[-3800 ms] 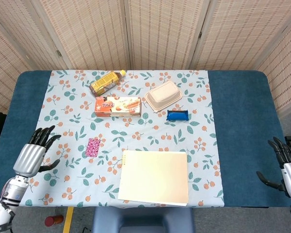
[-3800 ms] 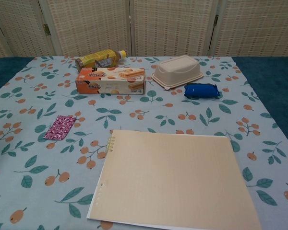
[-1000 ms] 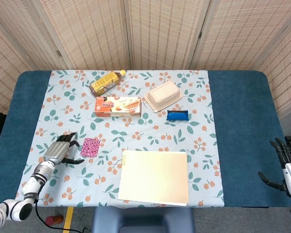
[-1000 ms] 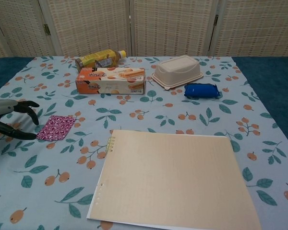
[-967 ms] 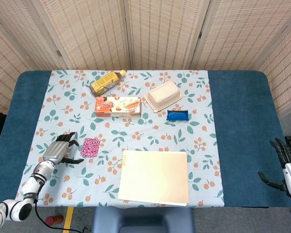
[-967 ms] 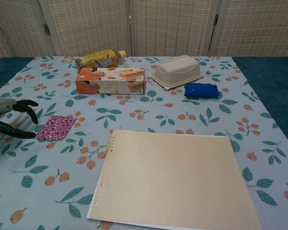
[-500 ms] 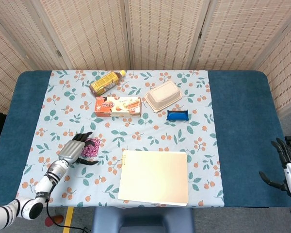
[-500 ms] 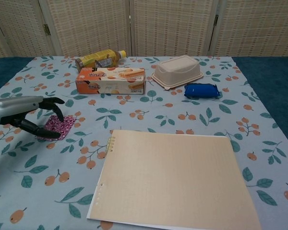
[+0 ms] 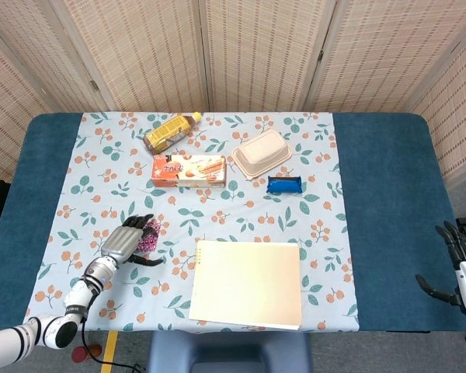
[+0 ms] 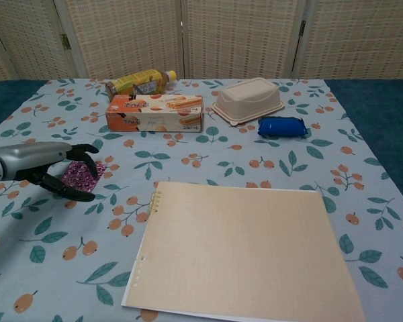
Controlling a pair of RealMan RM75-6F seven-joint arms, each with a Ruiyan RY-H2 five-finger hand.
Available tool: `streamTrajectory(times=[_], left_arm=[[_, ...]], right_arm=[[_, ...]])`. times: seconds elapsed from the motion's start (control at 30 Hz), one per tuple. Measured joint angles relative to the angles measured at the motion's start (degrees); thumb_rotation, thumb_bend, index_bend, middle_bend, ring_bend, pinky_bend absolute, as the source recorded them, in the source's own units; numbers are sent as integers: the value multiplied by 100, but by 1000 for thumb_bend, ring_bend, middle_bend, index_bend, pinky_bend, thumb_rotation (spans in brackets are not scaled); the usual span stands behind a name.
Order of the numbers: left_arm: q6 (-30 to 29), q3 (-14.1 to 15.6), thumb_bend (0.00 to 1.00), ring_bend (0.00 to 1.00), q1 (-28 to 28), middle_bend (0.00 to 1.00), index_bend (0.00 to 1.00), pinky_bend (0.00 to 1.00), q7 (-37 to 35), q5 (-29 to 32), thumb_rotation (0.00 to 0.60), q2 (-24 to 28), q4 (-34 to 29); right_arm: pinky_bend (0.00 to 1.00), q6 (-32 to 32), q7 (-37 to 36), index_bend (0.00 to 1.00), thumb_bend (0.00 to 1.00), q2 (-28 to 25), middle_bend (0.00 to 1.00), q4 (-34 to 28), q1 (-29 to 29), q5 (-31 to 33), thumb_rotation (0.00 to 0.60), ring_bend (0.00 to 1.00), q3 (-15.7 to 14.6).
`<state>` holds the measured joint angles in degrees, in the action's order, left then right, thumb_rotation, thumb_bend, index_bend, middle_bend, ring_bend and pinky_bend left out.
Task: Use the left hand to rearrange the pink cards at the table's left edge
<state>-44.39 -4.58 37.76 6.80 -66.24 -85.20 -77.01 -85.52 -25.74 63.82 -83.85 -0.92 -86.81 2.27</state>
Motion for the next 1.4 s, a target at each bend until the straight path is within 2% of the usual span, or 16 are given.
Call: streamTrajectory(times=[0.3,1.4], left_arm=[[7,38,135,0,-10,0,299,0,53,89,302,-22,72],[30,92,135,0,-387,0,290,0,-308,440,304,388,454]], right_arm=[[0,3,23,44,284,-4,0,-28,5,4,600,0,2],[0,18,35,44,284,-23,0,-64,1,-7,600,0,3]])
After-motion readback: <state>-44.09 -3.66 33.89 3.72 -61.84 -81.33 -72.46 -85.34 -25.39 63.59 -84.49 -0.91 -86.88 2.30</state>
